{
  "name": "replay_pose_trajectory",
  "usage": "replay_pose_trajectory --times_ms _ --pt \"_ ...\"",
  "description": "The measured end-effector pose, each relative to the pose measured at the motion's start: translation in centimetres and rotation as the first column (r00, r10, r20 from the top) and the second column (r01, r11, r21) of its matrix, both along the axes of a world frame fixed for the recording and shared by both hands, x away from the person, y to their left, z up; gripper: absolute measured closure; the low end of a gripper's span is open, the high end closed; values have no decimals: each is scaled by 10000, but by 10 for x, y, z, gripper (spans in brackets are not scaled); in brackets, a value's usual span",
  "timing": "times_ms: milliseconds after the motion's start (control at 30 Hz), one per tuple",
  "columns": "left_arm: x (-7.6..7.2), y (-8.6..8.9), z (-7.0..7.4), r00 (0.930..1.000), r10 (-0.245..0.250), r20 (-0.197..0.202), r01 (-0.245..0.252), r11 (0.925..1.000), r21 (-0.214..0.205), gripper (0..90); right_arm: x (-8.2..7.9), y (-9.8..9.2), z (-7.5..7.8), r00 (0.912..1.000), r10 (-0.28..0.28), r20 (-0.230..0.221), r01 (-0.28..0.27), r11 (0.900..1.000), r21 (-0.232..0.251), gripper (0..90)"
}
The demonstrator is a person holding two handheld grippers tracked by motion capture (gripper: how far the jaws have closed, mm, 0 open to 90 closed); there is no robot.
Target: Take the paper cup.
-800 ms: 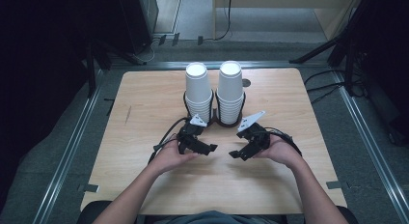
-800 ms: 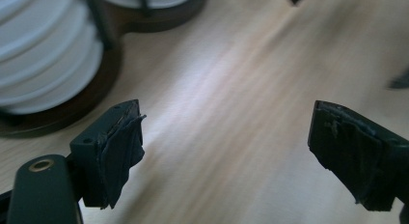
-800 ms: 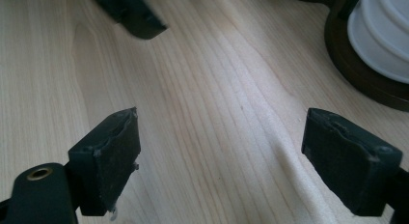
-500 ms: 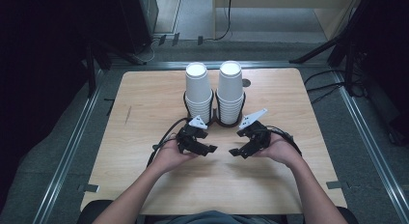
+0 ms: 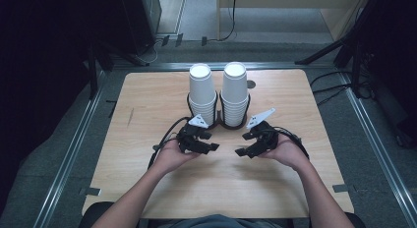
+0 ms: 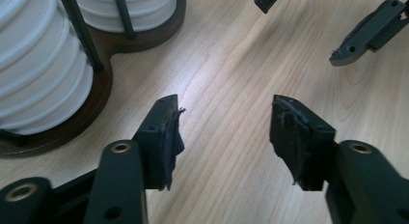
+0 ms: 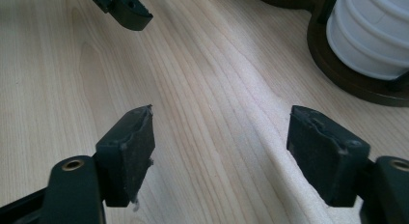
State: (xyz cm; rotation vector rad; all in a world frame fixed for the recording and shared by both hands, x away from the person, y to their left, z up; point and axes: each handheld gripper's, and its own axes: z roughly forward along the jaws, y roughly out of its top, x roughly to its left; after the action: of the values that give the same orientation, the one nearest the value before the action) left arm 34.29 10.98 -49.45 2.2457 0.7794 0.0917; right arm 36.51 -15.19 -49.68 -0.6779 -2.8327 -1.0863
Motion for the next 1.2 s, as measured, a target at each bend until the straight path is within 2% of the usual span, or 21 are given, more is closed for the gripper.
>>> replay_pose_trajectory --times_ms 233,333,533,633,833,1200 --pt "0 -3 3 10000 -87 7 87 10000 9 535 -2 -3 4 9996 167 218 -168 9999 26 371" --pt "1 -3 5 10000 10 -17 -10 9999 -102 561 -1 -5 5 9999 75 112 -75 10000 45 402" --pt "3 -4 11 9999 -63 -79 61 9997 -256 620 0 -9 8 9998 -209 58 208 9997 129 406" --pt "5 -5 15 9999 -71 -132 67 9994 -335 650 1 -8 14 9998 -199 81 199 9998 -51 406" --pt "10 -10 20 9996 -208 -170 203 9994 -290 704 3 -13 26 9990 -343 283 336 9991 248 405" --pt "23 -14 37 9996 -59 -285 43 9984 -567 789 16 -22 47 9965 -779 290 775 9969 167 356"
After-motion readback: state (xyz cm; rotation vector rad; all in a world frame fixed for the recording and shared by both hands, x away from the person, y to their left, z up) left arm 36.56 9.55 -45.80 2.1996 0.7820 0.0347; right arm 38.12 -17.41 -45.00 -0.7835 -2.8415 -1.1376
